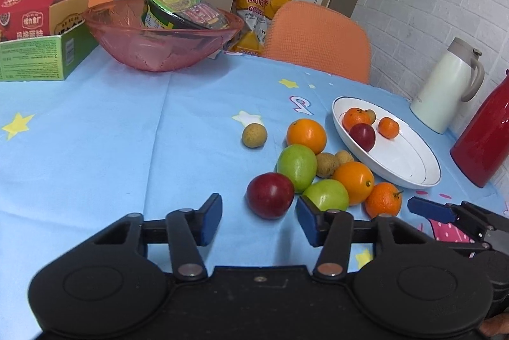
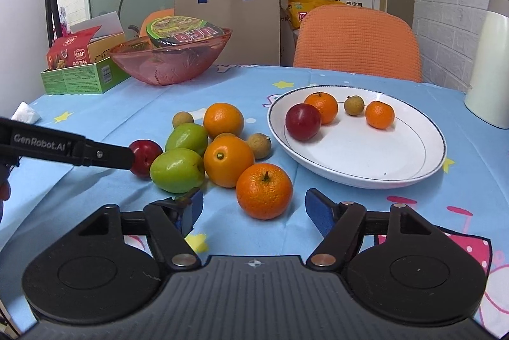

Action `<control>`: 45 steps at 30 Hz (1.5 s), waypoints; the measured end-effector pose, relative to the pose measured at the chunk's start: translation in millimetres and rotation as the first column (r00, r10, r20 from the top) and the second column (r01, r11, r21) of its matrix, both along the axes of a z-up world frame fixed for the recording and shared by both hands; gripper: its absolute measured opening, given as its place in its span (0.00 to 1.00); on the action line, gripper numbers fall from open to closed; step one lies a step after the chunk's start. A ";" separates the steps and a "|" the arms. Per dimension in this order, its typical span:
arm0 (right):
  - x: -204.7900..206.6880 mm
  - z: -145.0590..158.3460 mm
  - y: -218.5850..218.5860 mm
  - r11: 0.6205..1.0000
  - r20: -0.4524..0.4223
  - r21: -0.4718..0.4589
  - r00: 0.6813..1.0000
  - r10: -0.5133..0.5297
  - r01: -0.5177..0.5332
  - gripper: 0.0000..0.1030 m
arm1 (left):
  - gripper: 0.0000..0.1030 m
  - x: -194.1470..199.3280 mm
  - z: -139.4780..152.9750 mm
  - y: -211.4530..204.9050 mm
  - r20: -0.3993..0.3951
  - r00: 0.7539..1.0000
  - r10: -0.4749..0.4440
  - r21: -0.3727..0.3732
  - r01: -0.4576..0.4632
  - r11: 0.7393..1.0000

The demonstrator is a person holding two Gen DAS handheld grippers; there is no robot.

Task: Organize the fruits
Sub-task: 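Grasp another red plum with the left tool while the right tool grasps a tangerine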

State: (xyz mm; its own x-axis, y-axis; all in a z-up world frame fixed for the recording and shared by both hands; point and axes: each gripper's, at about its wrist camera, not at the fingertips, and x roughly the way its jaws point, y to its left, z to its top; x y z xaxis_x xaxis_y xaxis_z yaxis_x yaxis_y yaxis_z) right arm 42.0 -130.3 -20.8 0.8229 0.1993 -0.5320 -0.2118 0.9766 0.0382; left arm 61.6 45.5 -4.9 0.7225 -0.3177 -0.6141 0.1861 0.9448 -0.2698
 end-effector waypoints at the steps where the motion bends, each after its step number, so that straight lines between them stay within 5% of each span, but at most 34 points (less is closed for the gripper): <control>1: 0.8 -0.2 0.4 1.000 -0.001 0.000 1.000 0.003 -0.003 1.00 | 0.93 3.8 -0.5 0.2 -0.008 1.000 -0.002 -0.008 0.002 1.000; 16: 15.0 -3.8 -2.6 1.000 -0.019 -0.001 1.000 0.011 -0.011 1.00 | 0.93 35.9 -13.2 6.4 -0.085 0.996 -0.033 -0.135 0.021 0.991; 18: 16.1 -5.3 -2.6 1.000 -0.024 0.000 1.000 0.011 -0.011 0.94 | 0.93 37.0 -13.9 7.5 -0.083 0.996 -0.038 -0.146 0.026 0.989; 21: 18.3 -7.3 -3.7 1.000 -0.039 0.009 0.999 0.013 -0.013 0.86 | 0.91 36.5 -14.4 7.6 -0.077 0.995 -0.060 -0.144 0.048 0.988; 28: 20.0 -7.3 -6.4 1.000 -0.045 0.021 0.999 0.008 -0.007 0.85 | 0.92 31.4 -16.3 8.5 -0.054 0.995 -0.087 -0.146 0.078 0.986; 32: 19.5 -7.0 -6.4 1.000 -0.041 0.015 0.999 0.001 0.000 0.72 | 0.92 29.5 -16.2 9.6 -0.053 0.994 -0.096 -0.147 0.087 0.985; 45: 0.6 8.3 -14.4 1.000 0.009 0.029 1.000 0.006 -0.007 0.71 | 0.92 11.5 2.7 6.6 -0.002 0.996 -0.086 -0.107 0.085 0.991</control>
State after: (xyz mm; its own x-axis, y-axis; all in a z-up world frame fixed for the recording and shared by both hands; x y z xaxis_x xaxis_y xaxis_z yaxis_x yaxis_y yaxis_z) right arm 42.7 -144.7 -12.5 0.8260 0.2201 -0.5189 -0.2185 0.9736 0.0652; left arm 73.1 52.2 -2.1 0.6858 -0.4423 -0.5779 0.2630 0.8911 -0.3699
